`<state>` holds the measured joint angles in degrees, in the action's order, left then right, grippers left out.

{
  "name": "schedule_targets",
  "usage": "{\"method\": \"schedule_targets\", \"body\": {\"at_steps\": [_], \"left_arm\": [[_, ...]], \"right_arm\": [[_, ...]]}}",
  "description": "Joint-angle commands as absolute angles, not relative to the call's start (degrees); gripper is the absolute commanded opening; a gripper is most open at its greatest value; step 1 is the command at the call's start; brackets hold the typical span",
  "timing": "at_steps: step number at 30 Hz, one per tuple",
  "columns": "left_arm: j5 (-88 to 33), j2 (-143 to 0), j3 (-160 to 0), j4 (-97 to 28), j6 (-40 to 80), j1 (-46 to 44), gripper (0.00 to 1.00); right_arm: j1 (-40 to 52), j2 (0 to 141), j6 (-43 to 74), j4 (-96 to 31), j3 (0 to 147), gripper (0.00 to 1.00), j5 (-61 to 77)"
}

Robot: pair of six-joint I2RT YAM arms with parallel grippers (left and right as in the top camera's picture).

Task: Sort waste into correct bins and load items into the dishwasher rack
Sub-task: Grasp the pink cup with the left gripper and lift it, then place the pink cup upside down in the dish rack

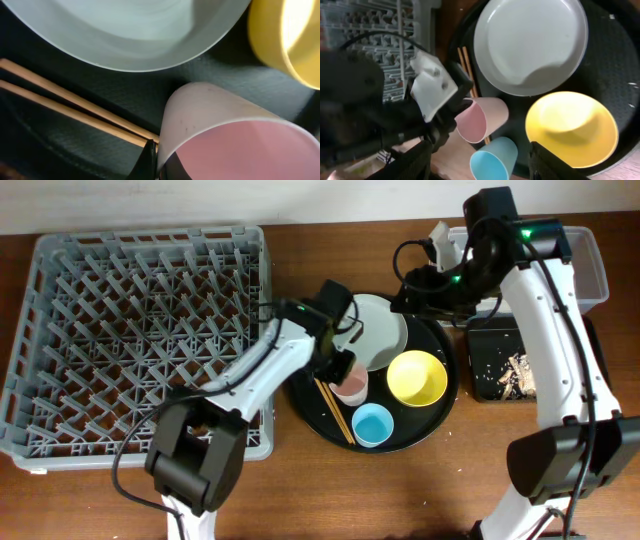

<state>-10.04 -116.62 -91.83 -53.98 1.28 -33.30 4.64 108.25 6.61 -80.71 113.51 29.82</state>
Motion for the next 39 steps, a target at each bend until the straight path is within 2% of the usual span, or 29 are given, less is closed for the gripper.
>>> {"method": "schedule_targets", "body": {"at_steps": [1, 2, 3, 5, 8, 13, 15, 17, 20, 23, 27, 28, 30, 32, 33, 36, 37, 39], "left_arm": [[0.8, -116.4, -92.77, -53.89, 0.6, -36.29, 0.06], [1.56, -116.4, -92.77, -53.82, 0.58, -36.91, 0.22], [1.5, -116.4, -92.77, -53.21, 0.6, -37.23, 0.59], [0.69, -116.4, -92.79, -52.12, 0.89, -37.21, 0.99], [-4.99, -116.33, -96.31, -54.11, 2.59, -35.24, 0.99], [-6.83, -115.24, -118.26, -72.88, 3.4, -24.4, 0.99], [-6.72, -113.8, -124.73, -76.64, 11.42, -17.85, 0.99], [-7.42, -113.54, -124.9, -76.58, 12.19, -13.87, 0.99], [-9.89, -113.54, -124.9, -76.58, 12.19, -11.44, 0.99], [-9.87, -113.54, -124.88, -76.58, 12.19, -11.44, 0.99], [-9.87, -113.54, -124.88, -76.58, 12.19, -11.44, 0.99], [-9.87, -113.54, -124.88, -76.6, 12.19, -11.44, 0.99], [-9.89, -113.54, -124.88, -76.9, 12.16, -11.46, 0.99], [-10.24, -113.54, -124.88, -77.21, 12.14, -11.44, 0.99], [-16.14, -113.54, -124.88, -77.12, 11.53, -11.16, 0.99], [-42.02, -113.54, -124.88, -77.01, 2.55, -8.45, 0.99], [-53.95, -113.56, -124.86, -76.99, -3.97, -7.05, 0.99], [-64.75, -113.56, -124.68, -76.12, -9.21, -6.81, 0.99]], "right_arm": [[3.29, 109.08, 6.0, -81.28, 113.8, 0.63, 28.88], [3.29, 109.08, 6.0, -81.36, 113.8, 0.63, 28.88], [3.29, 109.08, 6.0, -81.52, 113.8, 0.63, 28.88], [3.29, 109.08, 6.0, -81.67, 113.8, 0.63, 28.34], [3.36, 109.08, 7.16, -81.62, 113.8, 0.63, 24.51], [3.84, 109.08, 7.81, -81.71, 113.8, 0.68, 22.22], [8.36, 109.14, 8.03, -81.65, 112.51, 0.68, 21.89], [12.8, 109.14, 11.97, -78.72, 108.16, 0.67, 17.72], [19.81, 109.14, 19.03, -68.55, 97.27, 0.52, 14.15], [22.22, 109.14, 23.09, -61.47, 87.26, 0.36, 9.8], [22.22, 109.14, 23.53, -55.35, 80.73, 0.32, 9.58], [22.15, 109.12, 24.36, -55.02, 80.42, 0.05, 9.58], [21.17, 108.84, 24.53, -55.61, 81.91, 0.04, 10.11], [18.61, 105.89, 23.64, -56.34, 85.89, 0.04, 17.67], [15.9, 103.63, 21.61, -56.23, 87.7, 0.04, 24.67], [3.7, 99.9, 13.43, -52.88, 88.18, 0.04, 51.46], [-0.4, 100.75, 7.22, -52.86, 88.16, 0.04, 64.51], [-0.73, 100.97, 4.21, -51.59, 88.14, 0.04, 72.31]]}}
